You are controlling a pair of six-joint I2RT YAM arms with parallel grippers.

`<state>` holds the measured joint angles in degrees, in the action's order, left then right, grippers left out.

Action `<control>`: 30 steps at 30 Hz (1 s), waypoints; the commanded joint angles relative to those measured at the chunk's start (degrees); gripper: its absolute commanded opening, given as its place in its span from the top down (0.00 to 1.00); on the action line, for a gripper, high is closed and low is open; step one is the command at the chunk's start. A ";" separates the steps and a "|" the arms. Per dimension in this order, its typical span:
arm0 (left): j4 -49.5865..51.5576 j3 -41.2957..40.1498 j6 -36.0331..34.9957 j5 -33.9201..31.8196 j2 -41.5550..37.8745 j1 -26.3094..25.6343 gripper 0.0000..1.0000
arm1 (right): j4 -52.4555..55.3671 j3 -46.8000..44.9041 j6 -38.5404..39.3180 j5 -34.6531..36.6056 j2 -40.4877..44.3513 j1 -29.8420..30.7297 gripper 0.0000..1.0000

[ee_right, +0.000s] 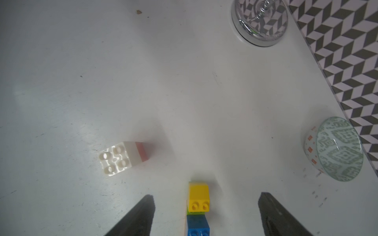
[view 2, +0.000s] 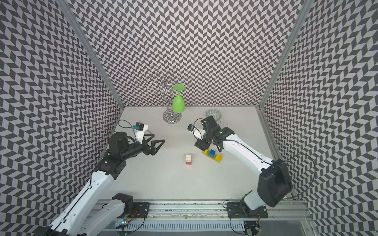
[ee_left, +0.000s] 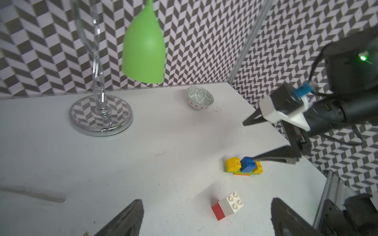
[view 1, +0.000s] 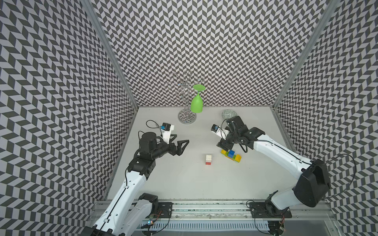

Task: Assemble a fork with lego
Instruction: Pick up the lego brick from the center of the board.

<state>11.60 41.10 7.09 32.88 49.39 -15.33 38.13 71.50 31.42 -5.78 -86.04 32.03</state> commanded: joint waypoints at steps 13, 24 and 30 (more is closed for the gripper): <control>2.69 -3.37 -15.56 -0.01 1.09 -18.93 0.01 | 3.00 -7.16 -1.62 0.91 -5.04 -6.34 0.07; 1.15 -3.67 -16.38 -2.71 5.76 -22.04 0.01 | 2.96 -8.74 -2.31 1.27 -9.70 -6.52 0.10; 0.89 -4.18 -16.84 -5.07 5.16 -22.99 0.01 | 2.44 -8.93 -2.79 1.48 -11.66 -6.49 0.24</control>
<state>13.32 38.00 -8.56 29.58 55.27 -38.00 41.78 62.87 29.41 -4.47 -96.62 25.69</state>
